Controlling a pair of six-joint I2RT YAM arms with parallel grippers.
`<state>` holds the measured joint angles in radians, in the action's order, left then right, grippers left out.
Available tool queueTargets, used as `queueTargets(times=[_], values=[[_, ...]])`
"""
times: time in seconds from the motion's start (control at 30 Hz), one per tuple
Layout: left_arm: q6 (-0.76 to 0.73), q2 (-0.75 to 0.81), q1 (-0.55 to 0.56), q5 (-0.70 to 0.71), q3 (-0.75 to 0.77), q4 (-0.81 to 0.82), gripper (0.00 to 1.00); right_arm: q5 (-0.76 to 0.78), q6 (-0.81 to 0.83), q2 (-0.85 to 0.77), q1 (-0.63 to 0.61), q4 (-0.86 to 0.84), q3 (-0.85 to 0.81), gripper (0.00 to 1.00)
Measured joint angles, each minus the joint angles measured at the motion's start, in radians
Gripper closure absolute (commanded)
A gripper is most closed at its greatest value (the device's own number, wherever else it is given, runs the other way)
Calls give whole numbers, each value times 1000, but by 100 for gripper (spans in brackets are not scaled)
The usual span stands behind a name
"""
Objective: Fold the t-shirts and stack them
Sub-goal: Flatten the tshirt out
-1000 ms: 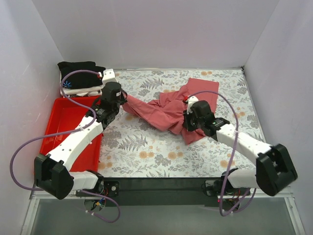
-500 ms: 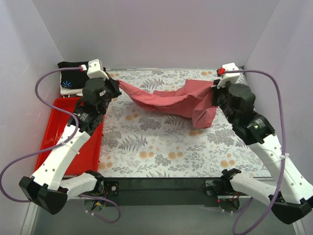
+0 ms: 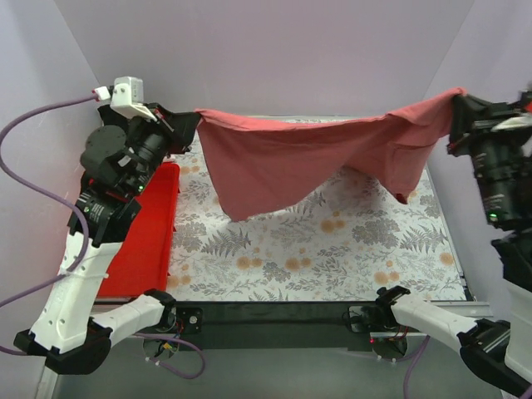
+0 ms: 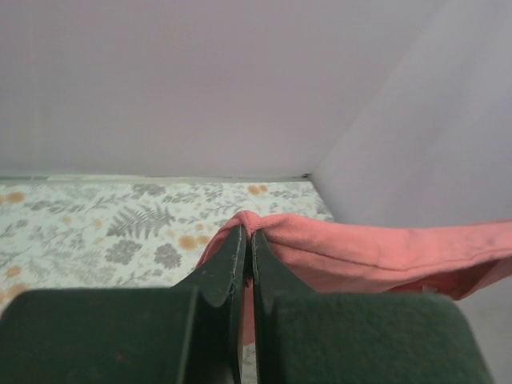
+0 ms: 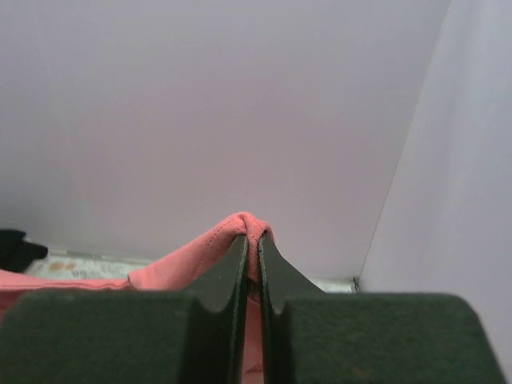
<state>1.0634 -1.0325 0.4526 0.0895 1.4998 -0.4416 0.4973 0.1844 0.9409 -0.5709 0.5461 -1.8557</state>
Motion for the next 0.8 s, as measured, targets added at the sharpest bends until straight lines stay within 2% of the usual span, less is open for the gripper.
queueTargets(times=[0.2, 0.37, 0.5, 0.63, 0.8], values=[[0, 9, 0, -125, 202, -23, 100, -104, 33, 10, 0, 38, -266, 99], [3, 21, 0, -187, 315, -20, 100, -189, 56, -17, 0, 38, -358, 99], [4, 33, 0, -206, 320, 5, 100, -199, 82, -17, 0, 28, -327, 99], [-4, 21, 0, -171, 246, 41, 100, -154, 114, 22, 0, -3, -221, 99], [-33, -156, -1, -64, 189, 70, 100, -68, 163, 198, 0, -84, -72, 99]])
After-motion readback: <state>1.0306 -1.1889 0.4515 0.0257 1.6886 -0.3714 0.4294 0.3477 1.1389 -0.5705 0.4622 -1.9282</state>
